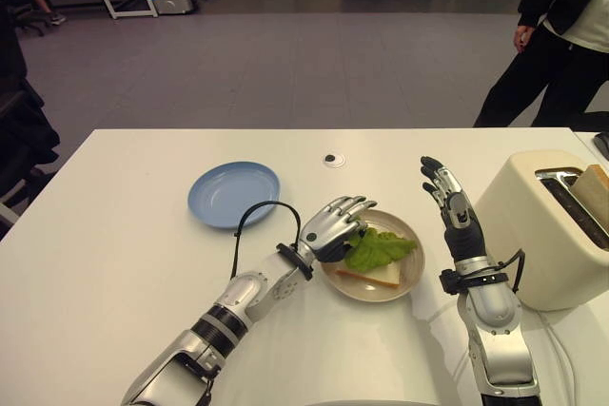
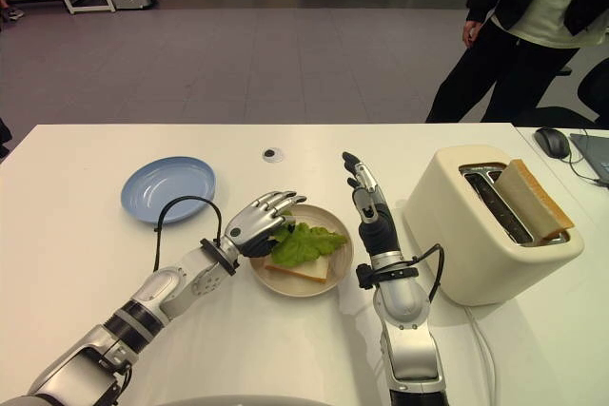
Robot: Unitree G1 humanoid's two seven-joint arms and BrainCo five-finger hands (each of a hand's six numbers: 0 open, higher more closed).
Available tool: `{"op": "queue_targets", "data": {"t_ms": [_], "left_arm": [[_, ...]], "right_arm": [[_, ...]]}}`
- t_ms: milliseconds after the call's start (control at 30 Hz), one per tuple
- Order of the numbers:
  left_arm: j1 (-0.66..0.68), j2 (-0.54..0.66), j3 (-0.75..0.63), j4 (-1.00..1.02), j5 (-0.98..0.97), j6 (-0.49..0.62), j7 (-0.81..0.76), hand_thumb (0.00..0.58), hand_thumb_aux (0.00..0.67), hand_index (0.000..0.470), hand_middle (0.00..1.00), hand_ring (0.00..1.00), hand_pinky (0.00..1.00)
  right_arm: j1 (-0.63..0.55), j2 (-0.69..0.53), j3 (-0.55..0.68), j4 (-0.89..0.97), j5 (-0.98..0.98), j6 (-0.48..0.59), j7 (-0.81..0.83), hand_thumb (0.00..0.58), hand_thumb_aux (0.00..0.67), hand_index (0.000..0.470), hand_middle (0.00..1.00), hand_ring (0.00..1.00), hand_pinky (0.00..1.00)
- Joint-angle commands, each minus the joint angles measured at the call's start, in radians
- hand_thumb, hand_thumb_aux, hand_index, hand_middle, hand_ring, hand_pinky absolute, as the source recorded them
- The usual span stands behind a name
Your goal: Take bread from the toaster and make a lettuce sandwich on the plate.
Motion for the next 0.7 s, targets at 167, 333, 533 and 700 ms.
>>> {"op": "queue_targets", "data": {"t_ms": [167, 333, 533, 700], "left_arm": [[0.014, 0.048, 0.057, -0.099, -0.022, 0.008, -0.036, 0.000, 0.000, 0.000, 0.00, 0.00, 0.00], [0.042, 0.056, 0.131, -0.267, -0.071, 0.032, -0.109, 0.000, 0.000, 0.000, 0.00, 0.00, 0.00], [0.055, 0.086, 0.219, -0.356, -0.093, 0.061, -0.162, 0.000, 0.000, 0.000, 0.00, 0.00, 0.00], [0.058, 0.090, 0.261, -0.337, -0.101, 0.069, -0.160, 0.000, 0.000, 0.000, 0.00, 0.00, 0.00]], "right_arm": [[-0.017, -0.002, -0.005, 0.023, 0.006, -0.003, 0.003, 0.000, 0.000, 0.000, 0.00, 0.00, 0.00], [-0.020, -0.004, -0.001, 0.040, 0.007, -0.008, 0.007, 0.000, 0.000, 0.000, 0.00, 0.00, 0.00], [-0.025, -0.011, -0.016, 0.018, 0.014, -0.002, 0.013, 0.000, 0.000, 0.000, 0.00, 0.00, 0.00], [-0.020, -0.016, -0.023, -0.003, 0.016, 0.000, 0.019, 0.000, 0.000, 0.000, 0.00, 0.00, 0.00]]}}
